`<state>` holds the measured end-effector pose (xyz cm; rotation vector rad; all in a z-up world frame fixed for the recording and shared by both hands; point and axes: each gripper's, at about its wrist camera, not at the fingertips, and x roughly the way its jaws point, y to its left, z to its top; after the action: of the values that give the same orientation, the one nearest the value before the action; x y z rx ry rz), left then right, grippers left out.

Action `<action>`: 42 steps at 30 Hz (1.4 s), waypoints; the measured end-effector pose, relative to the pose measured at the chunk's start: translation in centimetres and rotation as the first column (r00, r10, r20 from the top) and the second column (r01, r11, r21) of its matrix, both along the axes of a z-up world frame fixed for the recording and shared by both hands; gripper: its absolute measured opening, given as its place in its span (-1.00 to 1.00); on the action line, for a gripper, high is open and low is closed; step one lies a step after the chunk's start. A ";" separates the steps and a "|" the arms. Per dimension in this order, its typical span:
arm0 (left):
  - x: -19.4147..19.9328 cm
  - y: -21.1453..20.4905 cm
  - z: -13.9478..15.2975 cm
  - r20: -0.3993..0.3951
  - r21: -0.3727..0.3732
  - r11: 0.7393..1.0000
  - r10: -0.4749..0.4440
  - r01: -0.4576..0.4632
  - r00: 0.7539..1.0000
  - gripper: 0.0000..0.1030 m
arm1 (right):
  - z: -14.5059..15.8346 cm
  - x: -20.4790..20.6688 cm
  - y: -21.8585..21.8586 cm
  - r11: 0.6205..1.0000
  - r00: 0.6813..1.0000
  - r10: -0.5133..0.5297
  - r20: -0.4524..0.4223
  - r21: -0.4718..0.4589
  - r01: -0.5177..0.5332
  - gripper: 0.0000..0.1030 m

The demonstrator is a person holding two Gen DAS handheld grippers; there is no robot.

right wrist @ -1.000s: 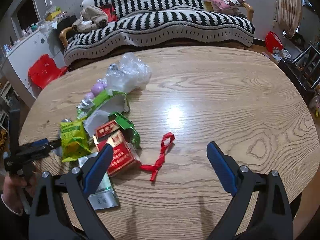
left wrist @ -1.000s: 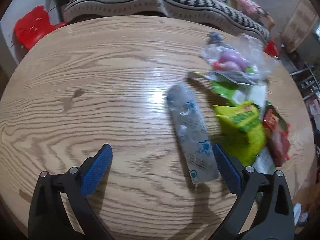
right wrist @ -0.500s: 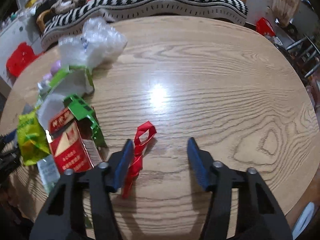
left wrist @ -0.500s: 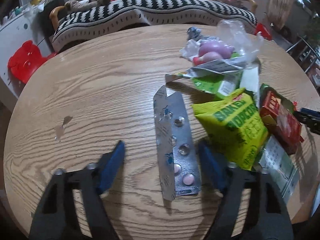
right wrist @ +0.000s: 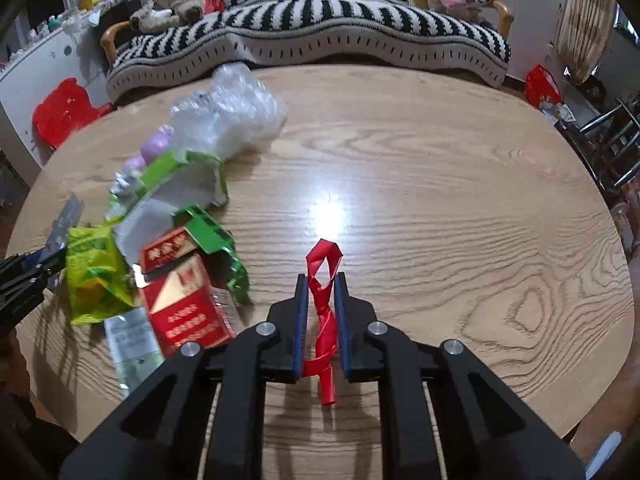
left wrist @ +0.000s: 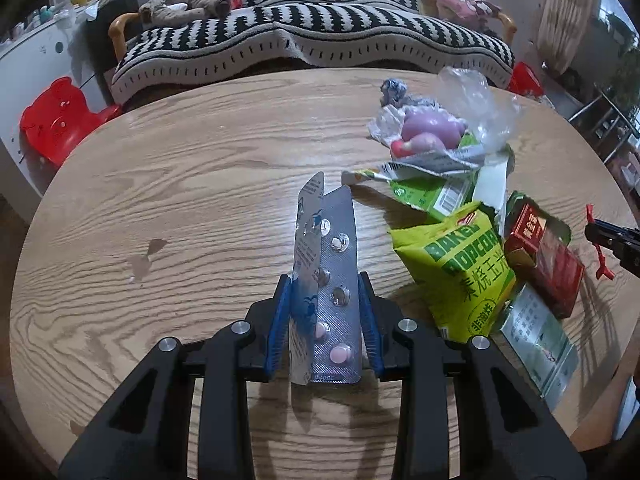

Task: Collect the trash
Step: 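Grasp the blister pill strip with the left tool while the right tool grasps the red ribbon, then carry the strip and ribbon over the bin and open both tools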

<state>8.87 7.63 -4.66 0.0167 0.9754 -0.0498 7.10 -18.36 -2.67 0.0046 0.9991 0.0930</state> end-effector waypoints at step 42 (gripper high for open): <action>-16.2 -53.6 -1.6 0.040 -0.187 0.557 -0.819 0.809 0.573 -0.37 | -0.1 -28.7 -44.1 0.665 0.683 -0.730 -0.020 0.206 0.717 -0.73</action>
<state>-7.34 -45.99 -6.29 0.3069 0.9374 -1.0298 -21.59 -62.50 -2.78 0.5884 0.8546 -0.5506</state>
